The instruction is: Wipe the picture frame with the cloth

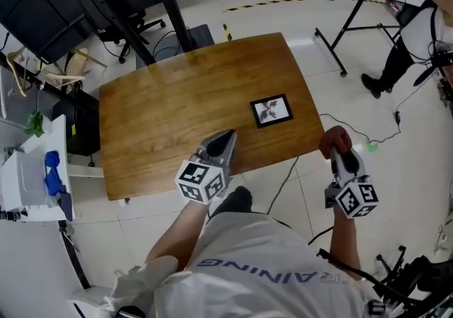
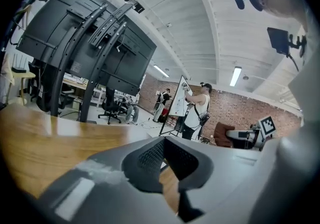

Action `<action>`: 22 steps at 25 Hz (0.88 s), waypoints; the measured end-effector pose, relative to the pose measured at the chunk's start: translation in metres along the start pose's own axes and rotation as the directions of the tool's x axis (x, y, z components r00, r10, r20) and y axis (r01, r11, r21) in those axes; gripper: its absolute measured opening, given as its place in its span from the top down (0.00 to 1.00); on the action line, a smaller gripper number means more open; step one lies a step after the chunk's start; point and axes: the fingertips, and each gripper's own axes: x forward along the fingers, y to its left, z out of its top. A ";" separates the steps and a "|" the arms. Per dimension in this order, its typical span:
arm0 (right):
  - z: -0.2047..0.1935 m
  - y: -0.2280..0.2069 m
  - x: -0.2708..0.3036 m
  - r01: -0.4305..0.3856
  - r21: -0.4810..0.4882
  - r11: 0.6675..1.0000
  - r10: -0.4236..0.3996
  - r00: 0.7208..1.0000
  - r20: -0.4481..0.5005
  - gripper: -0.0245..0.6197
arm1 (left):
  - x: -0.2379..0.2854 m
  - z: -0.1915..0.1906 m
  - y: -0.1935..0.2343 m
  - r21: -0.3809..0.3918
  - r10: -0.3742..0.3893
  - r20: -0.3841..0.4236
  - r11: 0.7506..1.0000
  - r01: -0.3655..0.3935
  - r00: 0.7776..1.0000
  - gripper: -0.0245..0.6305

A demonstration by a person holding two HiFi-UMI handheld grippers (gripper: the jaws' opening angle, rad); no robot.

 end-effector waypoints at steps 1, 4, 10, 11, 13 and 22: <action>0.010 0.002 0.017 -0.007 -0.011 1.000 0.007 1.000 0.001 0.78 | 0.008 0.004 0.009 -0.008 0.002 -0.003 1.000 -0.002 1.000 0.96; 0.030 0.013 0.065 -0.048 -0.044 0.998 0.047 0.999 -0.015 0.78 | 0.024 0.014 0.031 -0.029 0.008 -0.002 1.000 -0.008 1.000 0.96; 0.031 0.030 0.122 -0.144 -0.074 0.987 0.135 0.985 -0.111 0.78 | 0.039 0.010 0.049 -0.088 0.036 -0.025 0.995 -0.038 0.999 0.96; 0.029 0.031 0.130 -0.160 -0.073 0.984 0.150 0.981 -0.124 0.78 | 0.042 0.007 0.052 -0.097 0.042 -0.031 0.994 -0.045 0.999 0.96; 0.026 0.033 0.145 -0.198 -0.071 0.978 0.186 0.971 -0.151 0.78 | 0.048 0.002 0.057 -0.116 0.057 -0.042 0.991 -0.062 0.997 0.96; -0.016 0.047 0.225 -0.464 0.013 0.886 0.444 0.840 -0.313 0.78 | 0.111 -0.061 0.047 -0.122 0.174 -0.155 0.973 -0.194 0.972 0.96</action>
